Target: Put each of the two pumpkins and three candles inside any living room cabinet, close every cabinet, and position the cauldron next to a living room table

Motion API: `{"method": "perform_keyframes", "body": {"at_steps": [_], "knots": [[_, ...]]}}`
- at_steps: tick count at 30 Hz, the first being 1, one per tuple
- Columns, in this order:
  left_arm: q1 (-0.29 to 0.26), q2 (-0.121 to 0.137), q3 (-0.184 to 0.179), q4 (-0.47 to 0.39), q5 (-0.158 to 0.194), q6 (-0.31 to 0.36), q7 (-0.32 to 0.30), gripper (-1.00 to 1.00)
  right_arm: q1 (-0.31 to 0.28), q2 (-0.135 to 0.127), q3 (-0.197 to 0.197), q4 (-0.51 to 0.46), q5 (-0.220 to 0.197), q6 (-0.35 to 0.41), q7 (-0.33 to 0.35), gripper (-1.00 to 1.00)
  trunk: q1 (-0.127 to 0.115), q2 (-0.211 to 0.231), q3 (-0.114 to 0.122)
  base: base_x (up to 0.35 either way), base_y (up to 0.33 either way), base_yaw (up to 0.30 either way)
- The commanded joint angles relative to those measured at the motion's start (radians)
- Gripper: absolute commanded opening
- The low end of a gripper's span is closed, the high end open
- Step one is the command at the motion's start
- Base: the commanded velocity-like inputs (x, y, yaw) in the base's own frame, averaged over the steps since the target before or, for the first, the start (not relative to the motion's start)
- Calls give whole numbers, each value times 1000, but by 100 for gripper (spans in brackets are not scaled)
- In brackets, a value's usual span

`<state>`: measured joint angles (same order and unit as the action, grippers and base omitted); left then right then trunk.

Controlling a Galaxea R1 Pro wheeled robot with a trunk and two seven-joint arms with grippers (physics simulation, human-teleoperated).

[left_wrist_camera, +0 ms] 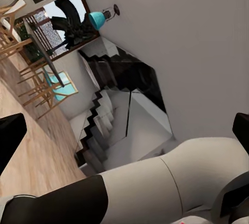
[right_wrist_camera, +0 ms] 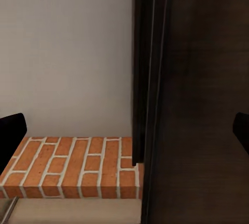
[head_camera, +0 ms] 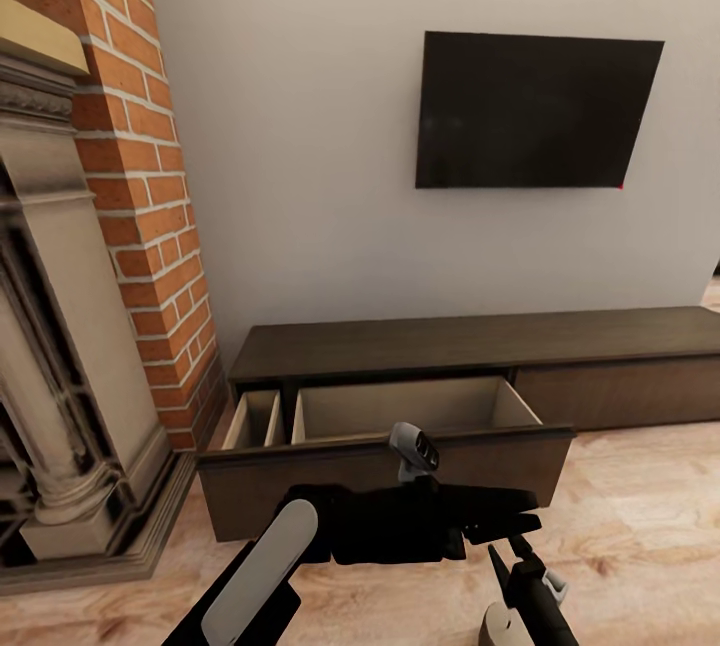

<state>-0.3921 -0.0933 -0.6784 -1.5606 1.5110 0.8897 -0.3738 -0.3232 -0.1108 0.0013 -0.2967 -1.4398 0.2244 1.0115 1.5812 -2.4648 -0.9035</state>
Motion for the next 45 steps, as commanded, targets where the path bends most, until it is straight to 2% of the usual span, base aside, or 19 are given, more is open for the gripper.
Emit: {"method": "perform_keyframes", "body": {"at_steps": [1, 14, 20, 28, 36, 38, 41, 45], "knots": [[-1, 0, 0, 1, -2, 3, -4, 100, 0, 0, 0, 1, -6, 10, 3, 100, -4, 7, 2, 0, 0, 0], [-1, 1, 6, 1, -3, 3, -2, 100, 0, -1, 0, -1, -7, 10, -32, 100, -54, 98, 43, 0, 0, 0], [-1, 13, 8, 1, -2, 3, -2, 100, 0, -1, 0, -2, -7, 10, -66, 100, -77, 140, 62, 0, 0, 0], [-1, 21, 10, 1, -2, 3, -4, 100, 0, -1, 0, -2, -7, 12, -72, 100, -108, 196, 87, 0, 0, 0], [-1, 26, 14, 1, -2, 5, -1, 100, 0, -16, 0, -2, -7, 21, -74, 100, -138, 252, 112, 0, 0, 0], [-1, 38, 29, 0, -1, 8, -2, 100, 0, -21, 0, -2, -6, 22, -75, 100, -146, 266, 118, 0, 0, 0], [-1, 73, 49, -1, 1, 10, -7, 100, 0, -31, 0, -1, -6, 24, -76, 100, -158, 287, 128, 0, 0, 0], [-1, 94, 53, -1, 1, 11, -9, 100, 0, -35, 0, 2, -8, 25, -77, 100, -173, 315, 140, 0, 0, 0]]}}
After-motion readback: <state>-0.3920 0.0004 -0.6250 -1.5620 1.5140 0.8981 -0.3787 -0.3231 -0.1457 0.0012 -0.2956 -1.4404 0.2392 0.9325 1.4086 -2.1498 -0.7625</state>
